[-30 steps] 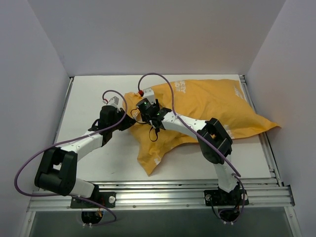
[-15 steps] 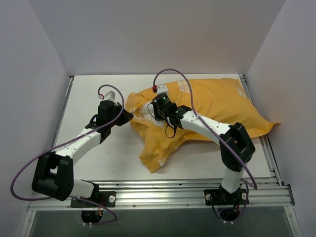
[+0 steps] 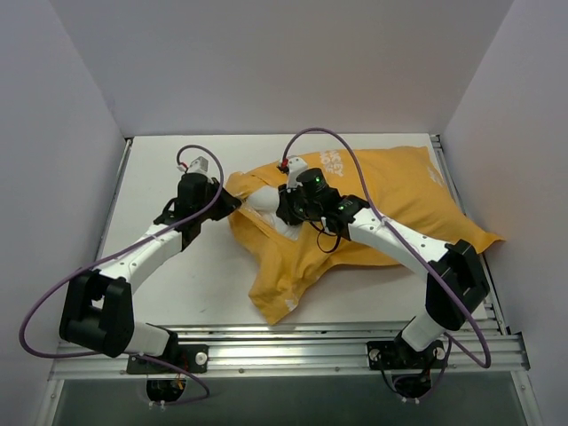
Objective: Remove the pillowcase from the pillow
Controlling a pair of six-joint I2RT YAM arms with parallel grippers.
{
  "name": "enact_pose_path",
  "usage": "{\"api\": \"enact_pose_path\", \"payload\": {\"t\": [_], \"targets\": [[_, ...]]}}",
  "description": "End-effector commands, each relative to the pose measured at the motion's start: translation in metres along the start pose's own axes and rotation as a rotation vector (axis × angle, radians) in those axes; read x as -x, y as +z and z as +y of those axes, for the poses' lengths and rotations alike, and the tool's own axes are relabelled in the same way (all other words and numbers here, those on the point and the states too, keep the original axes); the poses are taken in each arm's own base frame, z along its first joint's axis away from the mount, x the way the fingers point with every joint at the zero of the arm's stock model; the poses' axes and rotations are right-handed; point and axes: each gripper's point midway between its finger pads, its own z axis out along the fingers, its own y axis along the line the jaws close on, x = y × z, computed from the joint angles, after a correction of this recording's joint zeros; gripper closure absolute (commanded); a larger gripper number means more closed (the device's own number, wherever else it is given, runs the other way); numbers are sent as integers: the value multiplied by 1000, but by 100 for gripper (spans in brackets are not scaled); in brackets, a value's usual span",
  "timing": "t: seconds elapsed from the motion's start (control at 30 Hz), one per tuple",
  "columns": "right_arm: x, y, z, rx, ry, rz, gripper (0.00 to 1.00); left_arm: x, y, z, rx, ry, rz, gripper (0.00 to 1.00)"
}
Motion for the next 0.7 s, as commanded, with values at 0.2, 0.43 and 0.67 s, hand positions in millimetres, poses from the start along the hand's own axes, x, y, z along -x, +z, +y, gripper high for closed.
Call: {"api": "enact_pose_path", "payload": {"t": [0.2, 0.43, 0.67], "targets": [[-41, -7, 16, 83, -30, 146, 100, 74, -5, -38, -59, 117, -241, 85], [-40, -12, 30, 128, -49, 144, 100, 70, 9, -10, 68, 98, -249, 98], [-1, -46, 19, 74, 4, 0, 100, 38, 32, 46, 278, 32, -152, 98]]}}
